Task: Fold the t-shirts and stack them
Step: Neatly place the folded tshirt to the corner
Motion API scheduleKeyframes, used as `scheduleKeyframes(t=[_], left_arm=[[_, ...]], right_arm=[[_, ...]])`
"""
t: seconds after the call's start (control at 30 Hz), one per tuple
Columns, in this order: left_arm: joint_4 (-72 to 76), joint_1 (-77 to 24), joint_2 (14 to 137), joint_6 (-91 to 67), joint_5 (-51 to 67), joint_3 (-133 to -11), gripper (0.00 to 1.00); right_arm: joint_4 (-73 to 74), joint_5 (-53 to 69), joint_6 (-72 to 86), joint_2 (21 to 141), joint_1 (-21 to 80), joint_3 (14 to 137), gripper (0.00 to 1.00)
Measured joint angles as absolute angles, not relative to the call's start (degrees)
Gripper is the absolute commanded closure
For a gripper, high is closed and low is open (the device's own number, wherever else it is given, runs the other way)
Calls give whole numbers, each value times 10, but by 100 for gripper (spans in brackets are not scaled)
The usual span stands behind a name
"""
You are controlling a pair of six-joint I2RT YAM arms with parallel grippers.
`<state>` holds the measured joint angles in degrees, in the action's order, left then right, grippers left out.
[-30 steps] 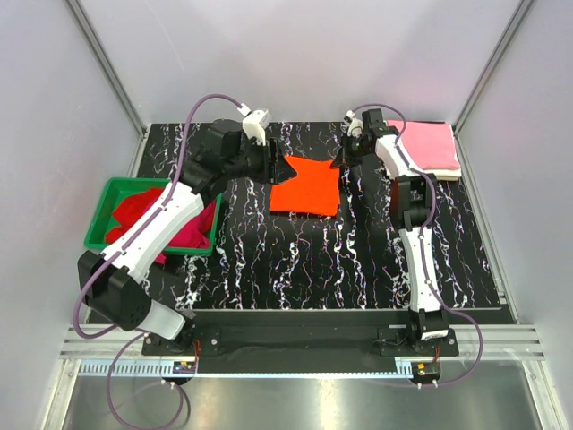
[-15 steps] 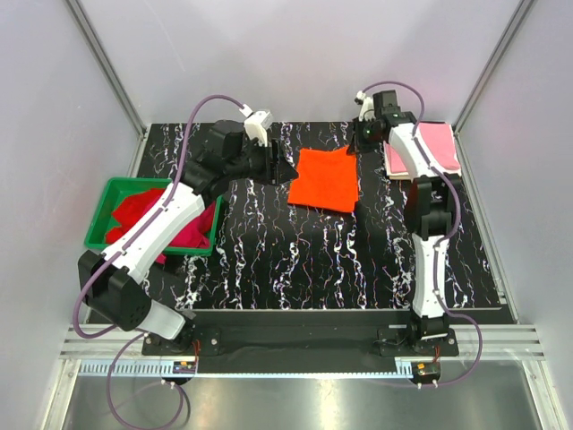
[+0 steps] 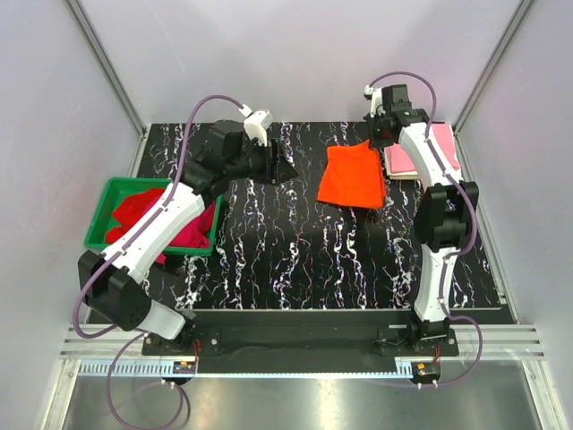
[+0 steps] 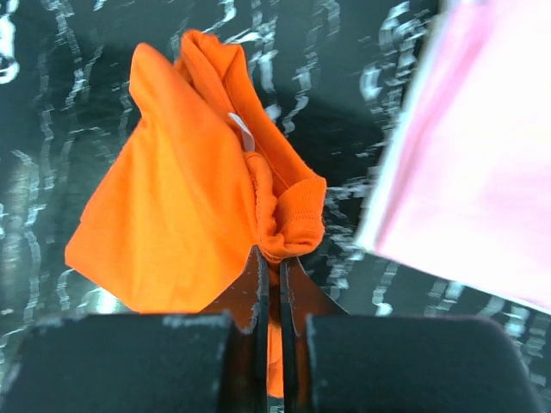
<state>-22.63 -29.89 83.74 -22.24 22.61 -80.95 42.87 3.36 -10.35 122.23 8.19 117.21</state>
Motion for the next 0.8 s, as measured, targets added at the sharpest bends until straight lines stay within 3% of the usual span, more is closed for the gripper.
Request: scheduleKeyframes(t=[0.37, 0.8], left_arm=[[-226, -308, 837, -223, 227, -809, 44], [-226, -309, 837, -223, 227, -809, 43]], right_arm=[[417, -35, -165, 1181, 62, 1187, 100], [447, -38, -199, 1206, -11, 1321, 100]])
